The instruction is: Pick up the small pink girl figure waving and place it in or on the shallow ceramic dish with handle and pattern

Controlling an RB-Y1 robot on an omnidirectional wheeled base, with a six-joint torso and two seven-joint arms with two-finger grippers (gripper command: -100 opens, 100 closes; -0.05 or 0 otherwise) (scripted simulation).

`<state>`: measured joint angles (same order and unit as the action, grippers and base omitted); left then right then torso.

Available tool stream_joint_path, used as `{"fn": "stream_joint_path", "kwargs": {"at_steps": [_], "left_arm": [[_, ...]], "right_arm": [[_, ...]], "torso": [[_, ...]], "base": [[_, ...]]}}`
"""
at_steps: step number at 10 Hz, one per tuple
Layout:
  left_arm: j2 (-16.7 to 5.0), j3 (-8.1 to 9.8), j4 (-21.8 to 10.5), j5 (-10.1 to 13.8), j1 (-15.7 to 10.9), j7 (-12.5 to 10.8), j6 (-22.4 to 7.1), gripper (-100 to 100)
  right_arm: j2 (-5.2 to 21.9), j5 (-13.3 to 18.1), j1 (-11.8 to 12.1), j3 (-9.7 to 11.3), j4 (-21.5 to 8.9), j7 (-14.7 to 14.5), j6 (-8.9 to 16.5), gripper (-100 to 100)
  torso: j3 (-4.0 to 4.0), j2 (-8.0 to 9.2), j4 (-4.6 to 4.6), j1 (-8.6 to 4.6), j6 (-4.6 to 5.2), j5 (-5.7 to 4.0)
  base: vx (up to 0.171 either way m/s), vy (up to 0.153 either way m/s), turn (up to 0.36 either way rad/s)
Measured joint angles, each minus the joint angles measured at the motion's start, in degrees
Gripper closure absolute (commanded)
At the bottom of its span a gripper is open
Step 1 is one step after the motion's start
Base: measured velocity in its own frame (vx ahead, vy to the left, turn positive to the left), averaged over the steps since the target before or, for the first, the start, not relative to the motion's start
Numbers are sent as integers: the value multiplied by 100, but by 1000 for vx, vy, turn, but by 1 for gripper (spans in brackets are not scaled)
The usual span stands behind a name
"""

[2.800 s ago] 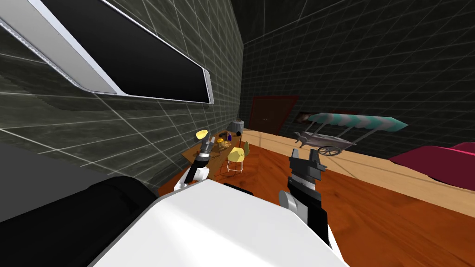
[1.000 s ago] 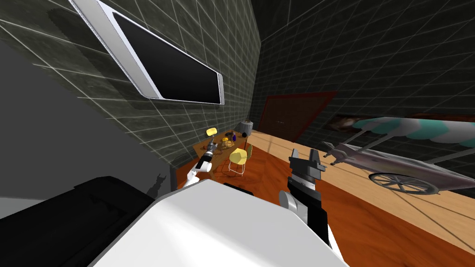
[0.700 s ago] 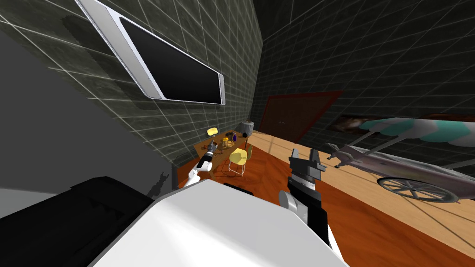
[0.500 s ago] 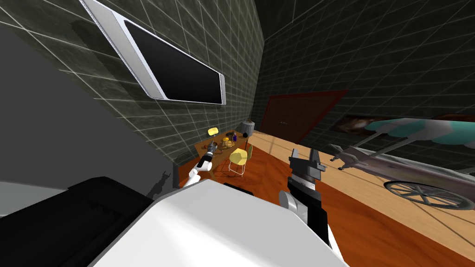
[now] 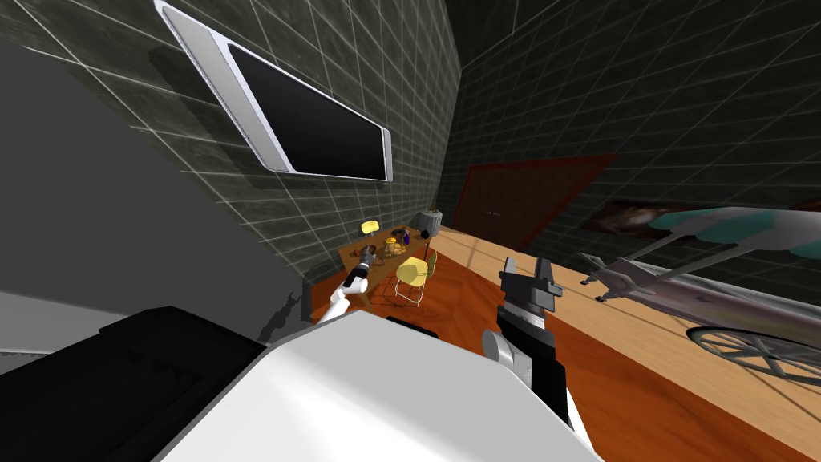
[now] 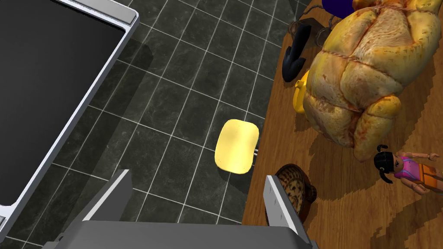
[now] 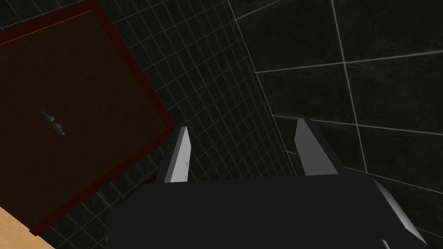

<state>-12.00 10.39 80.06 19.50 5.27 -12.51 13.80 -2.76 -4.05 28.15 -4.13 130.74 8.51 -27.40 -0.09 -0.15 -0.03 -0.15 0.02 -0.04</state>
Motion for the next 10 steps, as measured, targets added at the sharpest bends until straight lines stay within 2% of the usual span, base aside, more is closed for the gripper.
{"fn": "stream_joint_path", "kwargs": {"at_steps": [3,5,10], "left_arm": [[-15,98,-387,75,-190,-61,-196,-100],[11,139,-517,91,-244,-65,-291,-100],[11,335,-1253,204,-678,-146,-574,-100]], "right_arm": [[0,0,0,0,0,0,0,0],[0,0,-1,0,0,0,0,0],[0,0,0,0,0,0,0,0]], "torso": [[1,2,1,13,0,2],[3,5,1,15,1,2],[1,1,0,9,1,1]], "base": [[12,-25,27],[8,-23,24],[17,-32,25]]}}
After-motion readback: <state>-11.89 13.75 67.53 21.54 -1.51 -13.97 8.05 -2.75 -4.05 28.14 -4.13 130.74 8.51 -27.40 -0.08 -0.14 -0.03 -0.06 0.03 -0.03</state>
